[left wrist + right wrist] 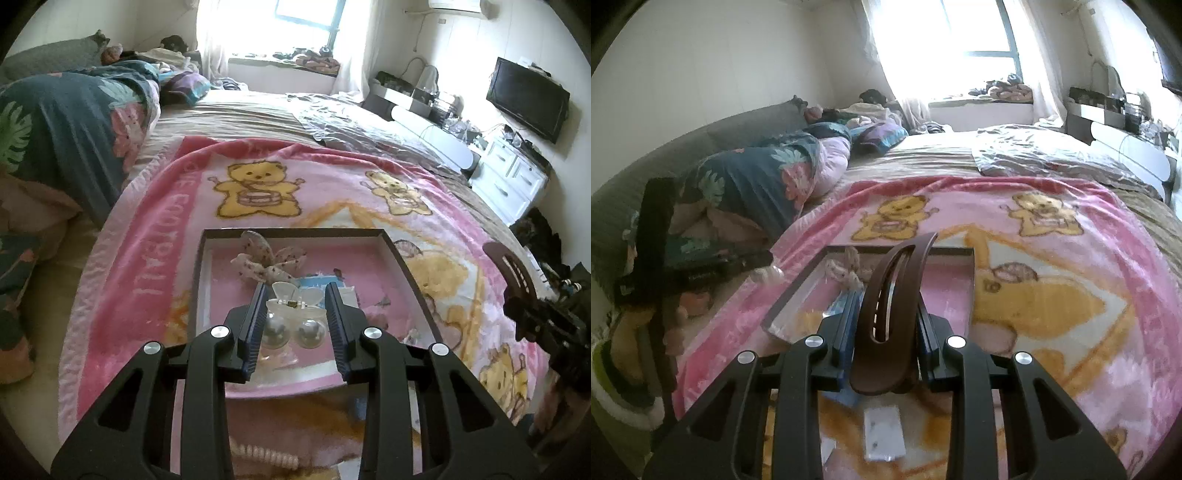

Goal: Organize jewelry
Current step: 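Carry the pearl clip into the box and open the left gripper while the right releases the barrette there, then lift both open grippers out of the box back over the loose items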

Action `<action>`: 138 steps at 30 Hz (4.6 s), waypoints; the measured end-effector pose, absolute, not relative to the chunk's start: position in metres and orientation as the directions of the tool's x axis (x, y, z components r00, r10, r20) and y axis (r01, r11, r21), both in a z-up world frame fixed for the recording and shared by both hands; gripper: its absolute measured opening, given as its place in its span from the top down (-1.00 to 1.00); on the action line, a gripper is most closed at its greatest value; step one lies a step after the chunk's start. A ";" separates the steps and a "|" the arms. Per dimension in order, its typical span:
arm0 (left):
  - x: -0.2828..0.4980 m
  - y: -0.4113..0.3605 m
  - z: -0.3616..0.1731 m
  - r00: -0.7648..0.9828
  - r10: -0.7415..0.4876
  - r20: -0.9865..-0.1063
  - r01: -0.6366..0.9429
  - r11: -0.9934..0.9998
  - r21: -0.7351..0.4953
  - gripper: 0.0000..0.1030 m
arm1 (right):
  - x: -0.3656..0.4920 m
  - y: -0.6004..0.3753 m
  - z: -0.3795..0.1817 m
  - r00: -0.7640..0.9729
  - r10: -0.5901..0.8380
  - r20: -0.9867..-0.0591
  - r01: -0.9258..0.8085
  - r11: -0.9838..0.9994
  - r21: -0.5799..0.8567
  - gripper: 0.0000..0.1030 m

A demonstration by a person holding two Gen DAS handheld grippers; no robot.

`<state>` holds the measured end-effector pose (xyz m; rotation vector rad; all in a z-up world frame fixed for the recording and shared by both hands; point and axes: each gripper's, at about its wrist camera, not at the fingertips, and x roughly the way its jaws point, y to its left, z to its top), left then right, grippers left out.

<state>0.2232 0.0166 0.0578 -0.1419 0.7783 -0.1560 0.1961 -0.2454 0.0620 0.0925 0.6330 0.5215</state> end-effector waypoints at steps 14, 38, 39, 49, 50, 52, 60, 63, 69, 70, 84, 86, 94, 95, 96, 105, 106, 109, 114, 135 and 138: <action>0.260 -0.008 0.032 0.660 -0.212 -0.720 0.099 0.975 -0.197 0.53 | 0.243 -0.239 0.039 0.641 0.493 -0.588 -0.453 0.862 0.229 0.47; 0.296 -0.021 -0.021 0.593 -0.172 -0.787 0.048 0.983 -0.178 0.52 | 0.270 -0.232 -0.026 0.567 0.439 -0.697 -0.421 0.882 0.213 0.47; 0.296 -0.021 -0.021 0.593 -0.167 -0.788 0.045 0.984 -0.175 0.52 | 0.271 -0.231 -0.028 0.564 0.435 -0.702 -0.420 0.883 0.209 0.47; 0.272 -0.008 -0.012 0.596 -0.149 -0.789 0.002 0.983 -0.184 0.01 | 0.274 -0.223 -0.043 0.516 0.429 -0.741 -0.413 0.883 0.224 0.47; 0.268 -0.007 -0.011 0.597 -0.150 -0.788 -0.003 0.982 -0.189 -0.04 | 0.274 -0.221 -0.043 0.516 0.423 -0.745 -0.417 0.884 0.213 0.47; 0.262 -0.006 -0.009 0.597 -0.151 -0.788 -0.007 0.981 -0.193 -0.10 | 0.273 -0.220 -0.042 0.516 0.417 -0.748 -0.416 0.886 0.206 0.46; 0.241 -0.002 0.006 0.618 -0.140 -0.773 -0.028 0.979 -0.200 -0.49 | 0.261 -0.227 -0.014 0.573 0.438 -0.693 -0.414 0.884 0.216 -0.27; 0.235 -0.001 0.014 0.631 -0.134 -0.764 -0.036 0.979 -0.202 -0.66 | 0.256 -0.234 0.000 0.611 0.436 -0.661 -0.404 0.890 0.213 -0.60; 0.222 0.005 0.031 0.650 -0.132 -0.749 -0.061 0.973 -0.224 -0.82 | 0.246 -0.246 0.024 0.679 0.407 -0.612 -0.367 0.909 0.197 -0.89; 0.220 0.006 0.033 0.652 -0.130 -0.747 -0.064 0.972 -0.224 -0.82 | 0.243 -0.249 0.030 0.690 0.408 -0.598 -0.368 0.909 0.196 -0.89; 0.178 0.014 0.066 0.697 -0.135 -0.705 -0.061 0.967 -0.246 -0.82 | 0.191 -0.250 0.082 0.735 0.448 -0.509 -0.420 0.890 0.175 -0.90; 0.171 0.015 0.071 0.705 -0.137 -0.696 -0.060 0.966 -0.250 -0.82 | 0.182 -0.248 0.089 0.741 0.450 -0.498 -0.428 0.888 0.167 -0.90; 0.142 0.023 0.091 0.744 -0.152 -0.650 -0.040 0.962 -0.271 -0.82 | 0.148 -0.252 0.099 0.723 0.498 -0.480 -0.439 0.867 0.238 -0.90; 0.139 0.024 0.093 0.748 -0.151 -0.647 -0.040 0.962 -0.271 -0.82 | 0.145 -0.252 0.100 0.724 0.496 -0.481 -0.438 0.868 0.235 -0.91; 0.137 0.025 0.093 0.750 -0.150 -0.644 -0.040 0.962 -0.271 -0.82 | 0.142 -0.251 0.101 0.725 0.492 -0.482 -0.437 0.869 0.230 -0.91; 0.109 0.036 0.099 0.771 -0.133 -0.622 -0.049 0.962 -0.267 -0.82 | 0.114 -0.250 0.108 0.733 0.476 -0.486 -0.435 0.877 0.204 -0.91; 0.107 0.037 0.099 0.772 -0.131 -0.622 -0.050 0.963 -0.264 -0.82 | 0.115 -0.250 0.108 0.734 0.474 -0.487 -0.433 0.878 0.204 -0.91; 0.100 0.038 0.098 0.772 -0.128 -0.623 -0.048 0.965 -0.257 -0.82 | 0.107 -0.250 0.108 0.732 0.471 -0.492 -0.431 0.880 0.201 -0.91; 0.090 0.039 0.094 0.766 -0.126 -0.631 -0.040 0.969 -0.242 -0.82 | 0.094 -0.246 0.104 0.725 0.465 -0.509 -0.435 0.881 0.185 -0.91; 0.057 0.042 0.036 0.670 -0.101 -0.735 -0.040 0.984 -0.172 -0.82 | 0.075 -0.239 0.058 0.655 0.423 -0.626 -0.438 0.888 0.142 -0.91; 0.054 0.040 0.026 0.649 -0.106 -0.754 -0.030 0.986 -0.165 -0.82 | 0.074 -0.241 0.049 0.647 0.409 -0.644 -0.432 0.892 0.132 -0.91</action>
